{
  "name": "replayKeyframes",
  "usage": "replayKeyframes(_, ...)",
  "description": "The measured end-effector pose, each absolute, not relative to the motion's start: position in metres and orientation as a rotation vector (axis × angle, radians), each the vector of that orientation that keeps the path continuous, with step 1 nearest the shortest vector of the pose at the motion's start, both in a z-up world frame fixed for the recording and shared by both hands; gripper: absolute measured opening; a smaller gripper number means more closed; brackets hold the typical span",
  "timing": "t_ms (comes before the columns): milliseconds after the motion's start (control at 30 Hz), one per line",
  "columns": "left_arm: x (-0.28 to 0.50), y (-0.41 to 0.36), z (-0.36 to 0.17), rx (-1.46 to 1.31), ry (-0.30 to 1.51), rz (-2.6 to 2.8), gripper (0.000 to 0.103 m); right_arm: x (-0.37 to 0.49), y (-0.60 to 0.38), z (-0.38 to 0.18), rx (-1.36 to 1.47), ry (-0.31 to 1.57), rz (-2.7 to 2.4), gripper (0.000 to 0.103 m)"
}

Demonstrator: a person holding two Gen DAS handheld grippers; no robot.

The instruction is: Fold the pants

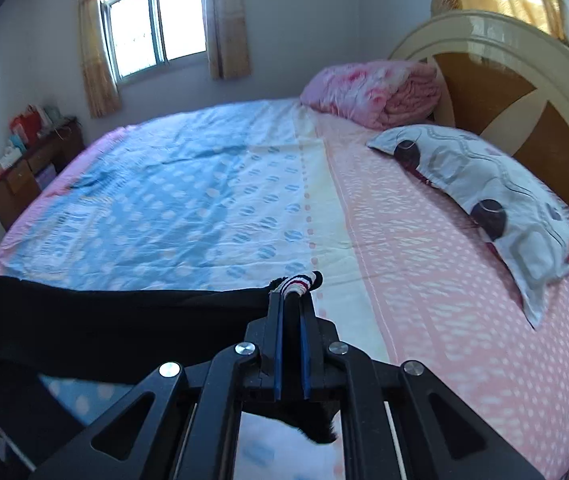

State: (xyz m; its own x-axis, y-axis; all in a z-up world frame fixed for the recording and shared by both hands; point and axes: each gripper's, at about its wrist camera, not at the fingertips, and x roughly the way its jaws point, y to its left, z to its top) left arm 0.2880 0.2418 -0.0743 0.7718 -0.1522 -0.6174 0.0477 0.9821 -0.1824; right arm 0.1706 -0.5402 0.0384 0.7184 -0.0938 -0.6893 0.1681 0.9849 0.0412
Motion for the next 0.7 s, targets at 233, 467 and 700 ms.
replayKeyframes(233,0.196,0.241,-0.101,-0.159,0.637,-0.175,0.023,0.053,-0.526,0.002,0.103,0.850,-0.147,0.007)
replayKeyframes(467,0.158,0.232,-0.142,-0.038,0.671,-0.185,0.035,0.004,-0.496,-0.037,0.014,1.004,-0.149,0.014)
replayKeyframes(700,0.145,0.221,-0.149,0.107,0.649,-0.171,0.040,-0.001,-0.427,0.005,-0.109,0.928,-0.119,0.035)
